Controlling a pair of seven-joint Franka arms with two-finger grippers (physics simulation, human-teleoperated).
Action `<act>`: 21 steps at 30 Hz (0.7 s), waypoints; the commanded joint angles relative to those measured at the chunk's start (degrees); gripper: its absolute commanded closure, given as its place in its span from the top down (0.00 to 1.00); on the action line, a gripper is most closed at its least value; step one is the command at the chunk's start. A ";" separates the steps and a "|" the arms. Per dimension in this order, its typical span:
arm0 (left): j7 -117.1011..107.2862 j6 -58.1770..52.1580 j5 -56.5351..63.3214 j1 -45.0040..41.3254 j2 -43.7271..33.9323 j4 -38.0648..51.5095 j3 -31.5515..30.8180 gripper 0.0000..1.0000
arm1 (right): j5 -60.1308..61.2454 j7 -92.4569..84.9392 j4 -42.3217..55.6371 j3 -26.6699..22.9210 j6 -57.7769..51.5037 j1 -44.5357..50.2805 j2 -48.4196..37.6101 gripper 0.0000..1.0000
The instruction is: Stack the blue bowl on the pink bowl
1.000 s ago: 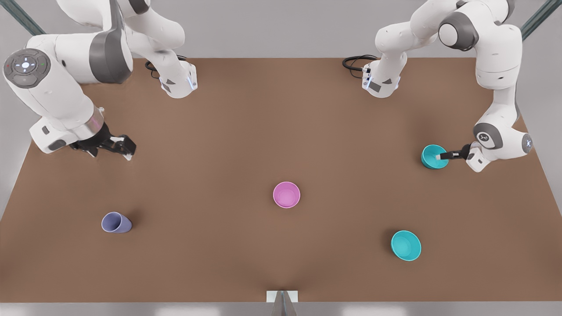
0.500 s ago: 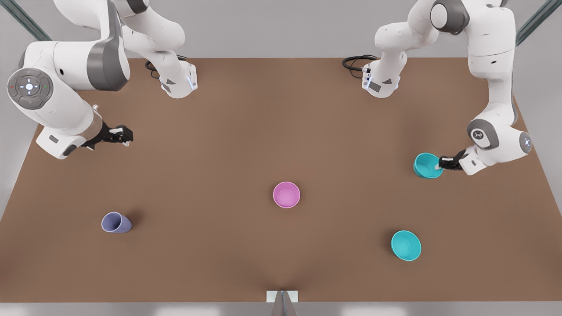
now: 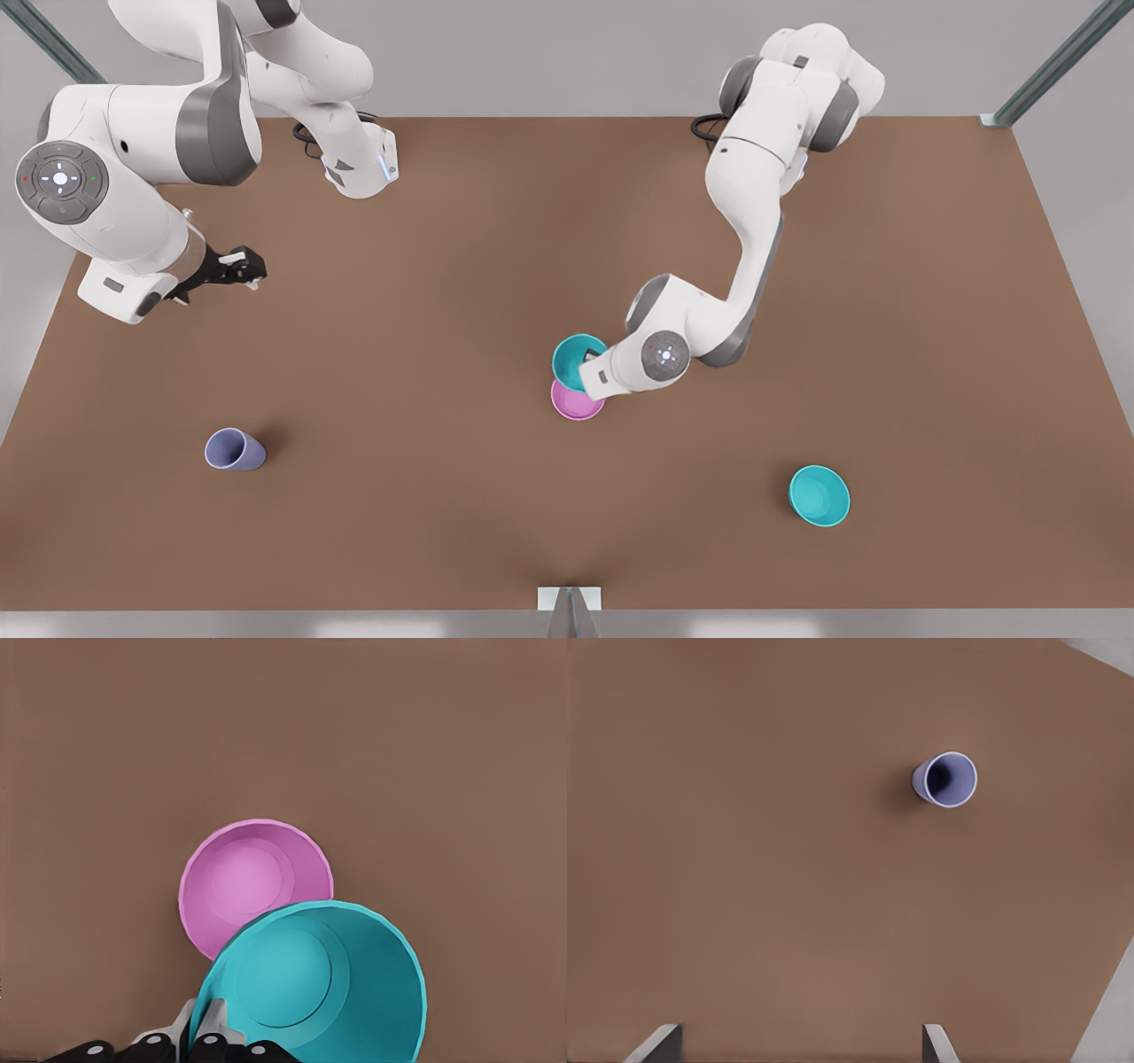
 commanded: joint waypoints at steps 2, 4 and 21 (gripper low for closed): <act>-51.71 1.36 -0.31 0.59 0.04 0.04 -0.11 0.21 | -0.05 -5.44 0.03 0.00 -0.08 0.00 -0.07 1.00; -51.71 1.36 -0.40 1.03 0.04 -0.14 -1.08 0.21 | -0.05 -5.44 0.03 0.00 -0.08 0.00 -0.07 1.00; -49.42 7.78 -0.57 1.82 2.07 -2.07 -3.54 0.21 | -0.05 -5.44 0.64 0.00 -0.08 -0.88 -0.07 1.00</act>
